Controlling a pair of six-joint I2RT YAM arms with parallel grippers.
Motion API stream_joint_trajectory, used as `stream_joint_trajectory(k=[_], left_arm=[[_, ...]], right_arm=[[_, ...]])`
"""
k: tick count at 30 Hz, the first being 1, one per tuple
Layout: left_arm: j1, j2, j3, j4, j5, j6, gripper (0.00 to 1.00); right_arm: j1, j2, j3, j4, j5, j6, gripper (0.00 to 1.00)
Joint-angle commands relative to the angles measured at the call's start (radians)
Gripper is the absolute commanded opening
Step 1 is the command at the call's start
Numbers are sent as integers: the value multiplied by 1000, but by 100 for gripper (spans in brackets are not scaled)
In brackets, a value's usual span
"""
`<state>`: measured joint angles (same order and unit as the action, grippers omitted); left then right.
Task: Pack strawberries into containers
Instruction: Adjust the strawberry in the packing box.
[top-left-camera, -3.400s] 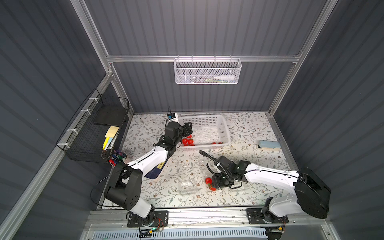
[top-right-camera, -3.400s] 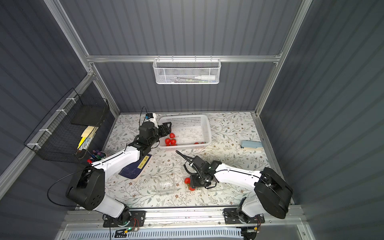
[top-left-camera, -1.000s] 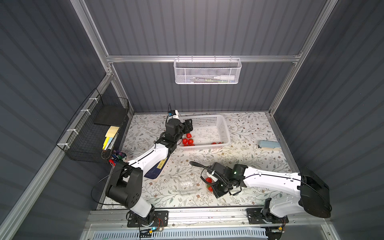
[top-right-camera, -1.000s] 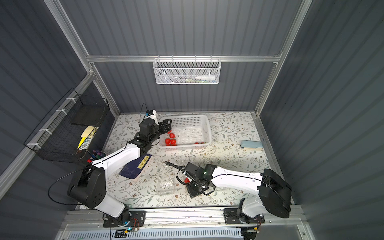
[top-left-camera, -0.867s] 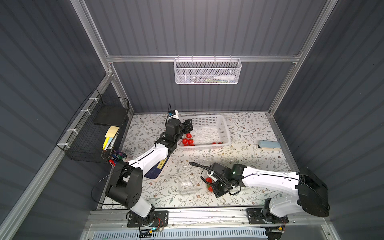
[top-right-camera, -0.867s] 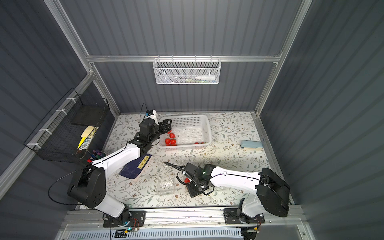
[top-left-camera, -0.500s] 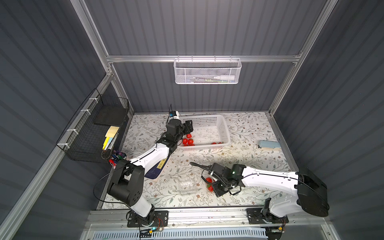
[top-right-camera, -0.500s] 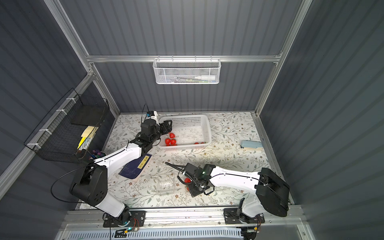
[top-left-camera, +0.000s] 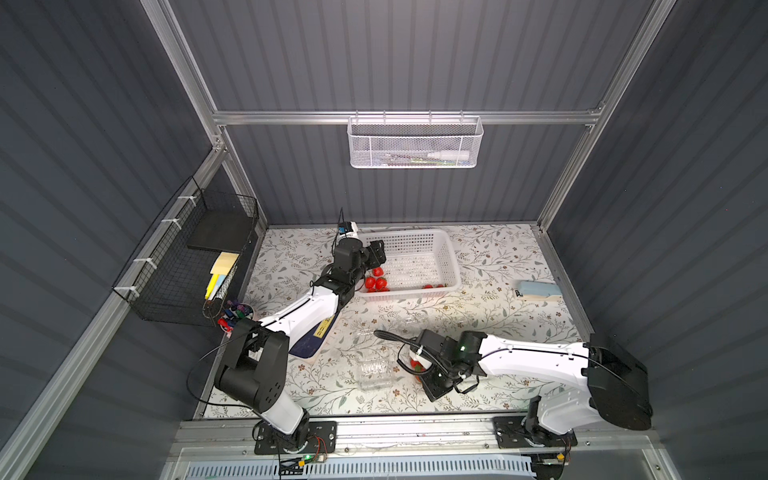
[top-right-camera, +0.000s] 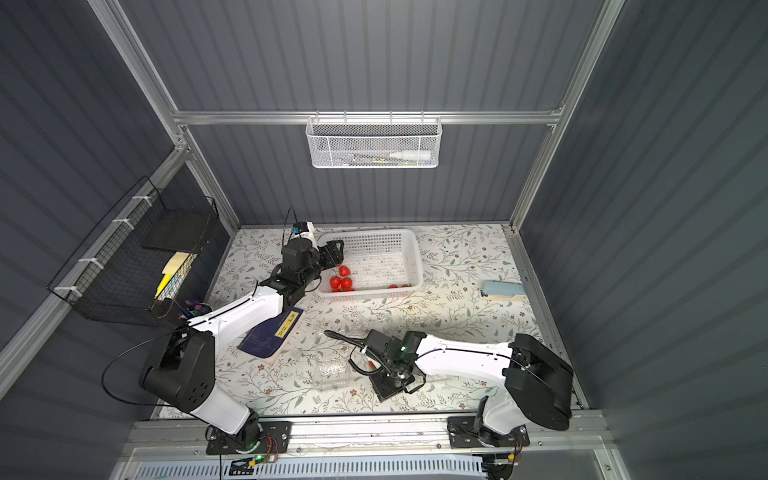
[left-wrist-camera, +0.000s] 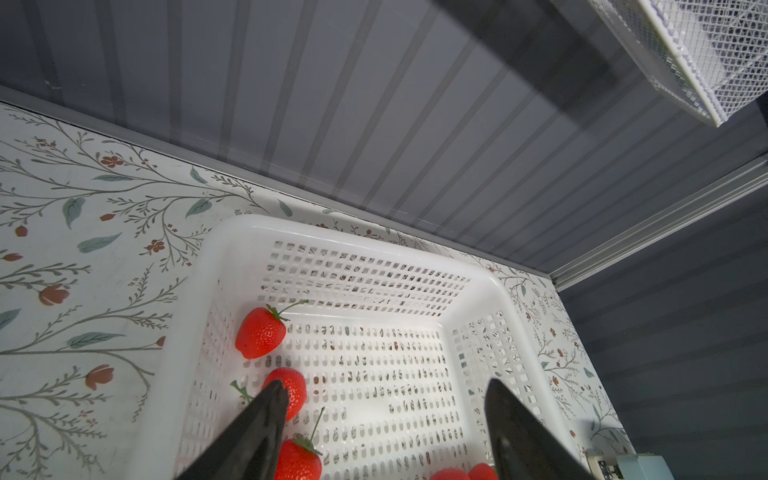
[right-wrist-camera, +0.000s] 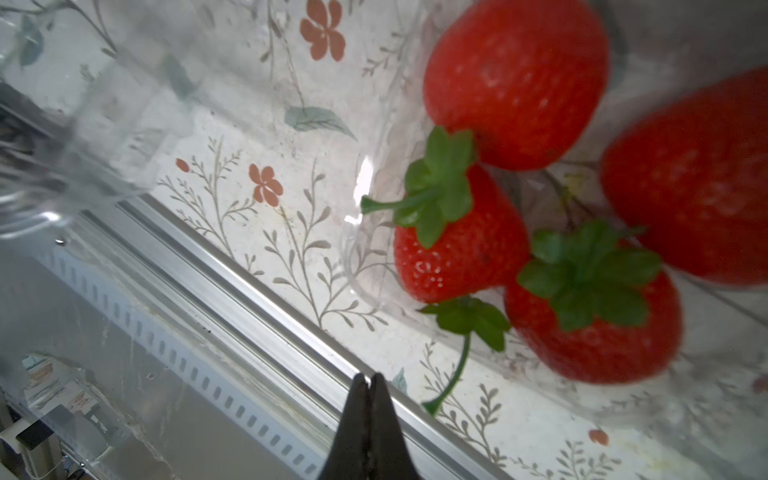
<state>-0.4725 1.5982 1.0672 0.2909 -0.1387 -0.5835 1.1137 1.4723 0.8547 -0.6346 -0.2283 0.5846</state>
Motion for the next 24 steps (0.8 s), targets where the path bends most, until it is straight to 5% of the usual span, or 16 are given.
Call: stream_joint_trajectory(k=[1, 24], left_arm=[[-6, 12, 28, 1, -14, 19, 77], [-6, 28, 26, 1, -10, 20, 77]], right_arm=[[0, 2, 5, -52, 55, -19, 0], [-104, -23, 4, -70, 80, -37, 0]])
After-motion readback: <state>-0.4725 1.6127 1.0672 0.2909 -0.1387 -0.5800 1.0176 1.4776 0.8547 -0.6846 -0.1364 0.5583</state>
